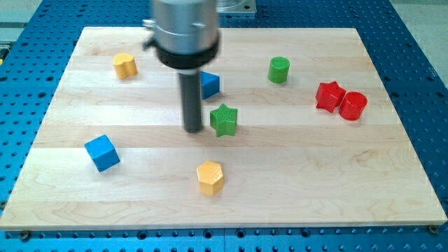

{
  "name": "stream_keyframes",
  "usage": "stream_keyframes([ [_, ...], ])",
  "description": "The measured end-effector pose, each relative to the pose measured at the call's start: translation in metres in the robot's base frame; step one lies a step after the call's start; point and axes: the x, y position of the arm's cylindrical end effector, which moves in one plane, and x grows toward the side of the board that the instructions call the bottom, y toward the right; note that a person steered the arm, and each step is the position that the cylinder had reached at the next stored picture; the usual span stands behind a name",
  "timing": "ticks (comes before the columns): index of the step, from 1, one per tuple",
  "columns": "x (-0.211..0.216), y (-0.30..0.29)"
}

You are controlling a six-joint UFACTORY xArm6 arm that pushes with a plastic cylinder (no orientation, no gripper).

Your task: Place the heart close to the cube

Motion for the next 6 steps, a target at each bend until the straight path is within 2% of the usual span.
stream_keyframes([
  [2,-0.131,-0.204],
  [3,-0.176,-0.177],
  [4,-0.168,-0.099],
  [5,-0.068,-0.101],
  [6,-0.05,-0.096],
])
